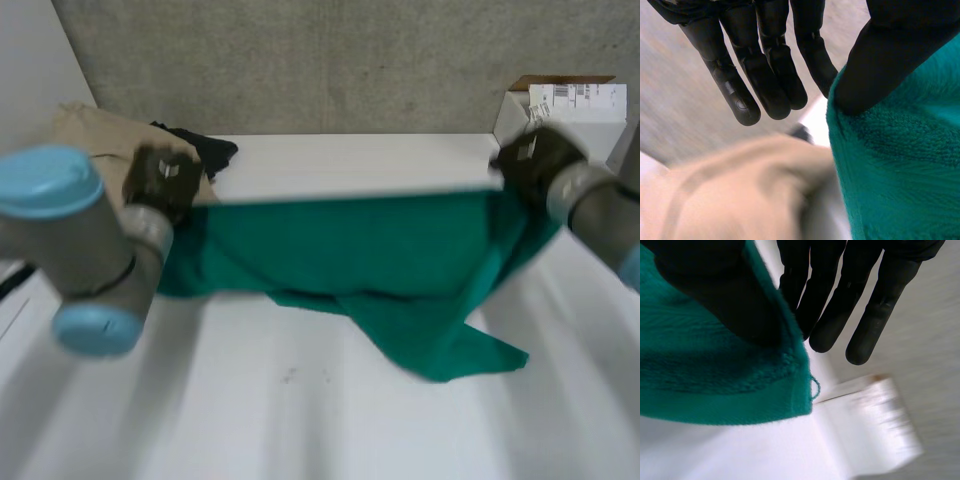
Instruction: Fold the laundry.
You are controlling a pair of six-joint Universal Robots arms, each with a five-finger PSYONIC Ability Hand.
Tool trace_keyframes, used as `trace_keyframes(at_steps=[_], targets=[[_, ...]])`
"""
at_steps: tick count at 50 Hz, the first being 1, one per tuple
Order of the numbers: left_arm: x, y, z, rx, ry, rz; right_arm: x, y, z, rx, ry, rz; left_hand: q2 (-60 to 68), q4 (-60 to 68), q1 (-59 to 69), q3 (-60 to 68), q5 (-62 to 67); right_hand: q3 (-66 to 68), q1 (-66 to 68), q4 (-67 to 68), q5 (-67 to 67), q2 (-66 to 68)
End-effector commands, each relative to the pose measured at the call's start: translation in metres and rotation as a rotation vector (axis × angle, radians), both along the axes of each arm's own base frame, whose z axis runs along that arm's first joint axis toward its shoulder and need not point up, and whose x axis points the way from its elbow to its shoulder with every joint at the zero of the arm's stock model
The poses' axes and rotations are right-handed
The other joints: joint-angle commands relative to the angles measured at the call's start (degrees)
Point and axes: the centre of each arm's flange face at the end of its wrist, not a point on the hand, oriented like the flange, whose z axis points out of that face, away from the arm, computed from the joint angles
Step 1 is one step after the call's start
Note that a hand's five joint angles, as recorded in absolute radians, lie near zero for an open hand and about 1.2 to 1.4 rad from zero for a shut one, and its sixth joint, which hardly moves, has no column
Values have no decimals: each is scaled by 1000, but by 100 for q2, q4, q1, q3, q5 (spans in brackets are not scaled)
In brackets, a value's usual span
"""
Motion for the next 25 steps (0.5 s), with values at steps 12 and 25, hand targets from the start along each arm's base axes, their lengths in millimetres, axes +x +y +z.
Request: trace_keyframes(at_steps=[12, 25], targets=[[0, -31, 190, -791, 217, 54, 2, -22, 133, -784, -220, -46, 1142, 1120, 1314, 1136, 1479, 997, 1413, 996, 1164, 996], [21, 12, 36, -315, 95, 25, -1, 4, -8, -240, -71, -15, 1142, 1120, 1314, 1136, 1479, 997, 1413, 996, 1164, 996]])
